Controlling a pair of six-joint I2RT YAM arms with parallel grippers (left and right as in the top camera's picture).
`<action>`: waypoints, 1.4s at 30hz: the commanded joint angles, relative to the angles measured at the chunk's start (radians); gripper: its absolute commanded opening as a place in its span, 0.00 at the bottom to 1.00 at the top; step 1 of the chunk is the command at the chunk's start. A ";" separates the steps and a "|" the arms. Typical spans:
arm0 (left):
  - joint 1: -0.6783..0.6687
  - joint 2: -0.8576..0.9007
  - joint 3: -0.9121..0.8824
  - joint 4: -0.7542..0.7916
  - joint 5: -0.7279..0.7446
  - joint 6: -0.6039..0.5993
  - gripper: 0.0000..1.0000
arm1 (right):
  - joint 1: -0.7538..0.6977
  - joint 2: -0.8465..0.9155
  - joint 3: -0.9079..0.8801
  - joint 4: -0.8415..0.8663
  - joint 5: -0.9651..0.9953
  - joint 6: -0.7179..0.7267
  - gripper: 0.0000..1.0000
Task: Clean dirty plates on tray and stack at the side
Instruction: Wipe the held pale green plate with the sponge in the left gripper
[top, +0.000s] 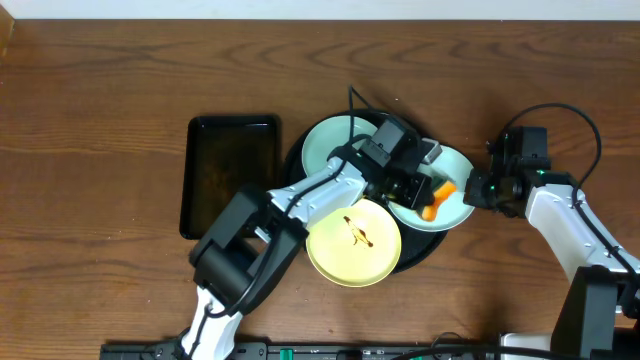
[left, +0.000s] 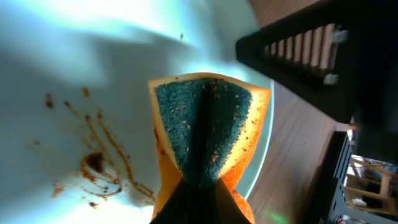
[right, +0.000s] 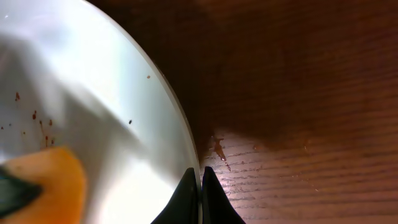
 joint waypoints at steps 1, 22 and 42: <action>0.000 0.027 0.020 0.000 -0.030 -0.010 0.07 | 0.007 0.006 0.013 -0.007 0.007 0.001 0.01; 0.030 -0.001 0.032 -0.038 -0.528 -0.070 0.07 | 0.007 0.006 0.013 -0.036 0.007 0.000 0.01; 0.142 -0.332 0.033 -0.438 -0.799 -0.019 0.08 | 0.006 0.007 0.002 -0.020 0.048 0.005 0.08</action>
